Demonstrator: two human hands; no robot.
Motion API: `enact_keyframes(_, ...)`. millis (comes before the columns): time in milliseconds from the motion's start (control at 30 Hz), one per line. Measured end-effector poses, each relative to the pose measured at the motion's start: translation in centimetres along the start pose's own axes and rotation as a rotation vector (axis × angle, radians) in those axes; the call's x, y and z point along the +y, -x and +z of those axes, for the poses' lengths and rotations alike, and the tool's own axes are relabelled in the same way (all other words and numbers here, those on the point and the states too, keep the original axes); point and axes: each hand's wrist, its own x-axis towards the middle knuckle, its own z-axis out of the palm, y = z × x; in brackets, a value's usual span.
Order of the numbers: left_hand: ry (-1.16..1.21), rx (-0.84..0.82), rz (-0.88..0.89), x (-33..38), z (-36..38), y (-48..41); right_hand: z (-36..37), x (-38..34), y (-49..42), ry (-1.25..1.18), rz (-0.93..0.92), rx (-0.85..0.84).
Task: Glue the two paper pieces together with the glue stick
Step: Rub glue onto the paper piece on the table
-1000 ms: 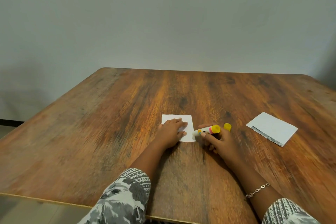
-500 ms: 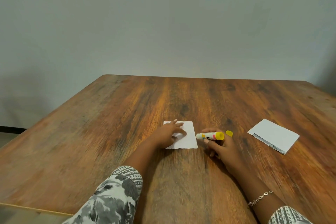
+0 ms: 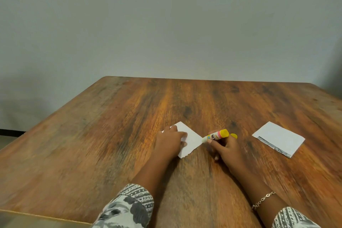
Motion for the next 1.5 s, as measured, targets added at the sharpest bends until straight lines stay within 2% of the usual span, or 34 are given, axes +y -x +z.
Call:
enact_keyframes(200,-0.019,0.016,-0.082,1.0,-0.4,0.6,0.4,0.3,-1.1,0.145,0.027,0.039)
enact_keyframes(467,-0.086,-0.012,-0.148,1.9,-0.4,0.7,1.2,0.6,-3.0,0.208,0.017,0.039)
enact_keyframes(1500,-0.095,-0.008,-0.131,1.7,-0.3,0.7,1.5,0.8,-3.1,0.265,-0.072,0.011)
